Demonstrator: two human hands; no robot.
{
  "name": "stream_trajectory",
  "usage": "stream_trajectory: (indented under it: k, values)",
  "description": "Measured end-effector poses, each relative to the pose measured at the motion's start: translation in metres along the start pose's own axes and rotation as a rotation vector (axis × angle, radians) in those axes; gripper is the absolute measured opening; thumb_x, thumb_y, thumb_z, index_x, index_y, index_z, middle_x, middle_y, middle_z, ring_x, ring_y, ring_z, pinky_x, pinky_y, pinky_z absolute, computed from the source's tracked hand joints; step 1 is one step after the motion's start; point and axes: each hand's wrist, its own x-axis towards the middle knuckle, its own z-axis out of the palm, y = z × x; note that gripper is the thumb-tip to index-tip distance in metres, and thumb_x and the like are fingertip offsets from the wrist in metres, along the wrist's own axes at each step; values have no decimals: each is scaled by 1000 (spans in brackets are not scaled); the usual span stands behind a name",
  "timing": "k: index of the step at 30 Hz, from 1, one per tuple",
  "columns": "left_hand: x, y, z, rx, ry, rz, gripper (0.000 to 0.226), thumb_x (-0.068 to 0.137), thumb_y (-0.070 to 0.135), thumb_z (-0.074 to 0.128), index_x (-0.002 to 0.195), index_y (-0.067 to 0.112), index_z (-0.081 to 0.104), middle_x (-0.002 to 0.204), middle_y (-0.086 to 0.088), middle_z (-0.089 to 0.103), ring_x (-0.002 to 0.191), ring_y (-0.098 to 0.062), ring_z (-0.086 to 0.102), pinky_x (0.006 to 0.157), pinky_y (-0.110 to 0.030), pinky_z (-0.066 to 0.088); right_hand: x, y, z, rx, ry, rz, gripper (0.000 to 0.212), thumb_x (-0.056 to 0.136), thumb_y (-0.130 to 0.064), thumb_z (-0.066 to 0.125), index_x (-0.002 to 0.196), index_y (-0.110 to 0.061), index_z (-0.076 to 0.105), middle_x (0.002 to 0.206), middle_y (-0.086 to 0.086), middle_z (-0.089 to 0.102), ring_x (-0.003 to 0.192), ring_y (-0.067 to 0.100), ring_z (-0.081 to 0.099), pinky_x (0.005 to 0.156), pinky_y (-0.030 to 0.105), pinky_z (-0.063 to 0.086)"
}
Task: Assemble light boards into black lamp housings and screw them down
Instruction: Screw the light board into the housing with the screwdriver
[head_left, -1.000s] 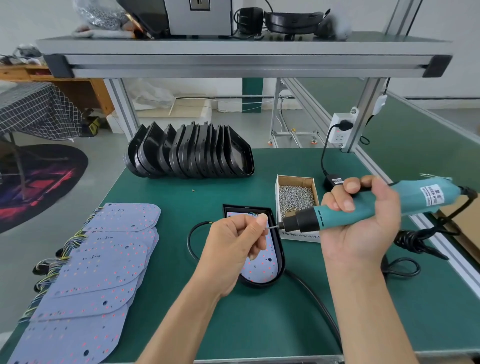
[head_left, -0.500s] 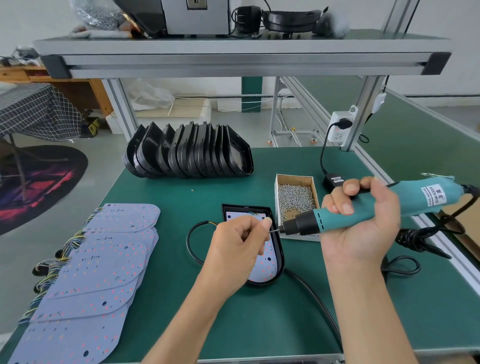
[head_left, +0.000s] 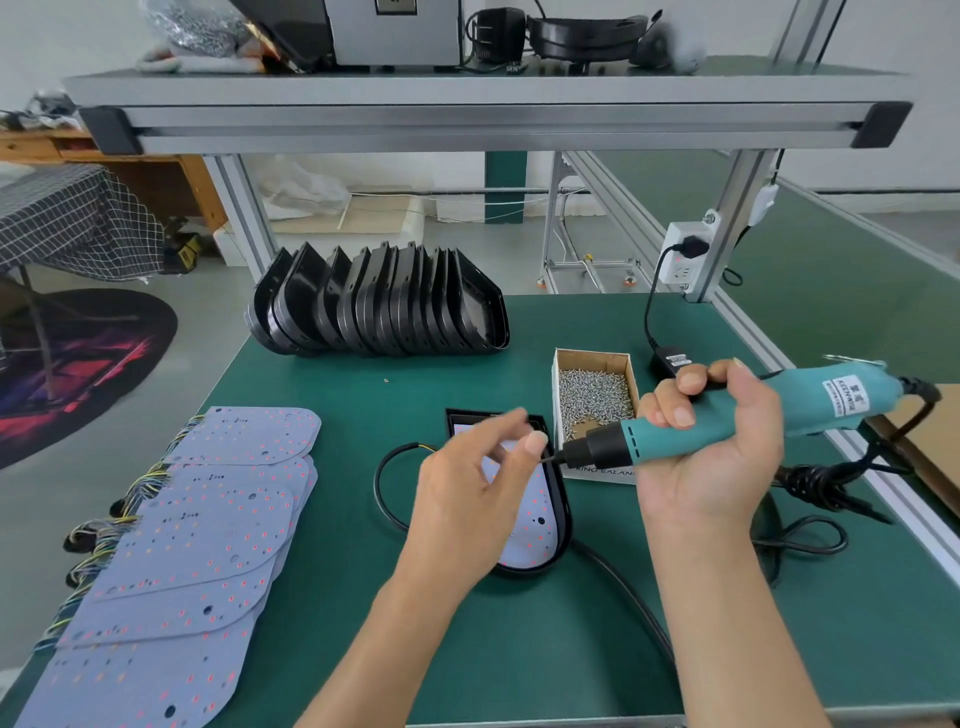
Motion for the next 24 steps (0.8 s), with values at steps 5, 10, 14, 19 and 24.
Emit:
stream_trajectory:
  k: [5,10,14,19,24]
  values:
    - [5,-20,-19,203,290,-53,35,93,57,57,105,26,67,97,15,66,94,-8,61,88,-34,51,21,11,-5,-97,51,-37,12,91,-16,57,83,-18,49,70,3,54,50,15,43,54,26,38]
    - [12,-36,-16,427,91,-341,48,90,54,64,122,18,57,97,6,66,99,-21,62,93,-40,49,37,30,-5,-196,67,-80,17,90,-6,60,80,-19,55,66,7,55,47,19,43,51,28,38]
    - [20,-41,-9,303,-49,-481,43,87,49,64,118,20,56,93,2,71,83,-17,70,67,-29,52,44,40,-9,-303,25,-113,25,89,-4,60,72,-22,59,63,9,54,47,23,43,53,31,36]
    - [25,-47,-6,166,-81,-533,28,90,31,68,112,20,54,103,2,70,83,-15,71,62,-25,52,46,47,-12,-358,-8,-122,29,90,-3,59,70,-23,58,60,8,54,46,23,45,54,28,39]
    - [24,-50,-5,127,-65,-513,25,92,27,69,110,20,55,103,6,70,75,-4,69,50,-13,45,47,51,-16,-374,5,-121,28,90,-1,58,72,-22,56,61,7,53,46,22,45,54,29,38]
